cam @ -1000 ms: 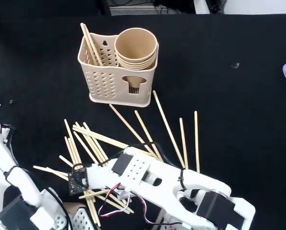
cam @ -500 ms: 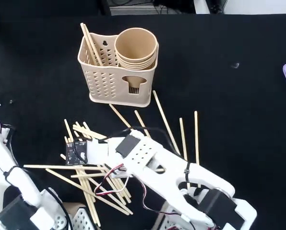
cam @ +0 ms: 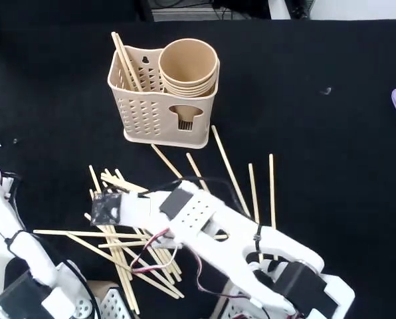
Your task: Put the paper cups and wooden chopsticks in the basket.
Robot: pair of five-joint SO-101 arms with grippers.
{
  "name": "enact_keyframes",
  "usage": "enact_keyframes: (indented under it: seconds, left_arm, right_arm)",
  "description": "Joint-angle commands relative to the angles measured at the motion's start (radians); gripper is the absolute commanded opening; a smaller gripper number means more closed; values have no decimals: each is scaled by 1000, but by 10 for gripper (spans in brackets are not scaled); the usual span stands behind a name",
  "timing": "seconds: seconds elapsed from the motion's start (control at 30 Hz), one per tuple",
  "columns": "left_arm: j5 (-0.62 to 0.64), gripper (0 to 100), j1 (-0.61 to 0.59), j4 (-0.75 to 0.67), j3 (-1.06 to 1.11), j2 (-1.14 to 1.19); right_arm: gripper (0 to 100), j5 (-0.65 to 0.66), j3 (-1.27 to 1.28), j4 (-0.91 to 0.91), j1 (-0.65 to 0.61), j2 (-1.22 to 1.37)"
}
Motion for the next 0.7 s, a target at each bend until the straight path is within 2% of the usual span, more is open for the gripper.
enact_keyframes:
  seconds: [0.0,0.1,0.4,0.57,0.67]
  left_arm:
    - [0,52,7,-17,-10,-32]
    - [0,52,7,-17,-10,-32]
    - [0,52,7,-14,-10,-32]
    - [0,52,7,-14,-10,-32]
    - [0,52,7,-12,-10,-32]
  right_arm:
    - [243,-44,-59,-3,-97,-4]
    - [243,-52,-54,-25,-160,-4]
    - [243,-52,-33,-192,-163,131]
    - [243,-52,-50,-196,-161,191]
    - [174,-52,-50,-196,-161,179]
